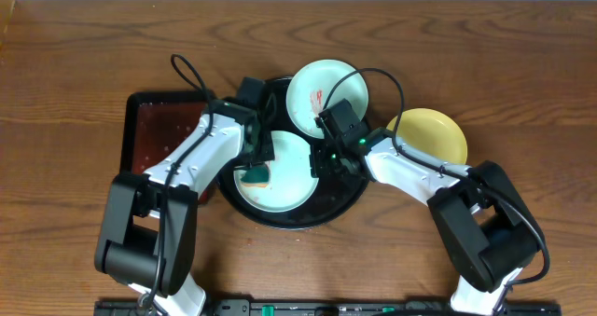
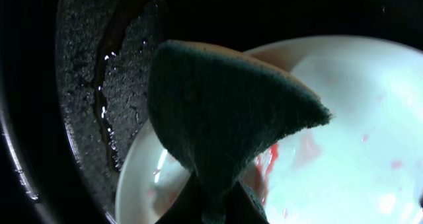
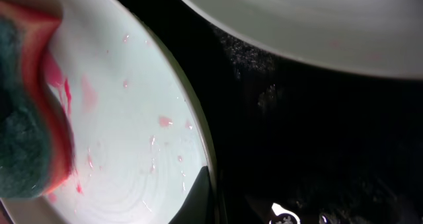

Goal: Clean dirty plates on tray and stack at the side
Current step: 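Lower the sponge onto the light blue plate with the left gripper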

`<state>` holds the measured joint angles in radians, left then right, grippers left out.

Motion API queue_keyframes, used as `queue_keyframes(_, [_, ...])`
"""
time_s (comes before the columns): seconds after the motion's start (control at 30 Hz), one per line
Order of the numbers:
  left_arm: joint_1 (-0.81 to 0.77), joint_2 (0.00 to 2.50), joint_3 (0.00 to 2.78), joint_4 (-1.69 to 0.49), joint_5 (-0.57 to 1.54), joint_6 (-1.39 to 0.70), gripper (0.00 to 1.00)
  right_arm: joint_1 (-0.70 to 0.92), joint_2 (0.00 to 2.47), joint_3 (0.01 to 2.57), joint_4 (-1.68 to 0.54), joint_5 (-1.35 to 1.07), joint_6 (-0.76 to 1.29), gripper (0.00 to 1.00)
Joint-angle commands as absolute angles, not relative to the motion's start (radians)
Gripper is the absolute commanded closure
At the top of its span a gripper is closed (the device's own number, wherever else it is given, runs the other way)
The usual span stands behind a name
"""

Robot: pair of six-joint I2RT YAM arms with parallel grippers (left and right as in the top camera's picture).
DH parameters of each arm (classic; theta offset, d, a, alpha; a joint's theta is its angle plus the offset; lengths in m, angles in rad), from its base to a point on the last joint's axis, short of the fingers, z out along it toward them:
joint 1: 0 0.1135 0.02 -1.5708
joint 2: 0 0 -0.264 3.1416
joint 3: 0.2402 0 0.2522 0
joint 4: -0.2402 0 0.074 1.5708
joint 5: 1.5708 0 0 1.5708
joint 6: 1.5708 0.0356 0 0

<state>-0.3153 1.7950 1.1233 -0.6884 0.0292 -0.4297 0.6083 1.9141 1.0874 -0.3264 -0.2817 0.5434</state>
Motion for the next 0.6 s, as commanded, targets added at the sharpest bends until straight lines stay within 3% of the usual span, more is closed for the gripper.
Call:
queue_keyframes(0.0, [-0.301,1.805,1.079,-0.667,-0.109,-0.504,0.93,0.616,1.933,1.098,-0.330,-0.274,0.537,0.99])
queue_keyframes(0.13, [-0.307,1.805,1.054,-0.678,-0.022,-0.488,0.93,0.616,1.933,1.098,-0.329,-0.274,0.537,0.99])
queue_keyframes(0.37, [-0.335,1.805,1.036,-0.670,0.392,-0.286,0.93,0.615,1.933,1.098,-0.330,-0.274,0.537,0.99])
queue_keyframes(0.57, [-0.371,1.805,1.036,-0.651,0.449,-0.263,0.93,0.615,1.933,1.098,-0.330,-0.274,0.537,0.99])
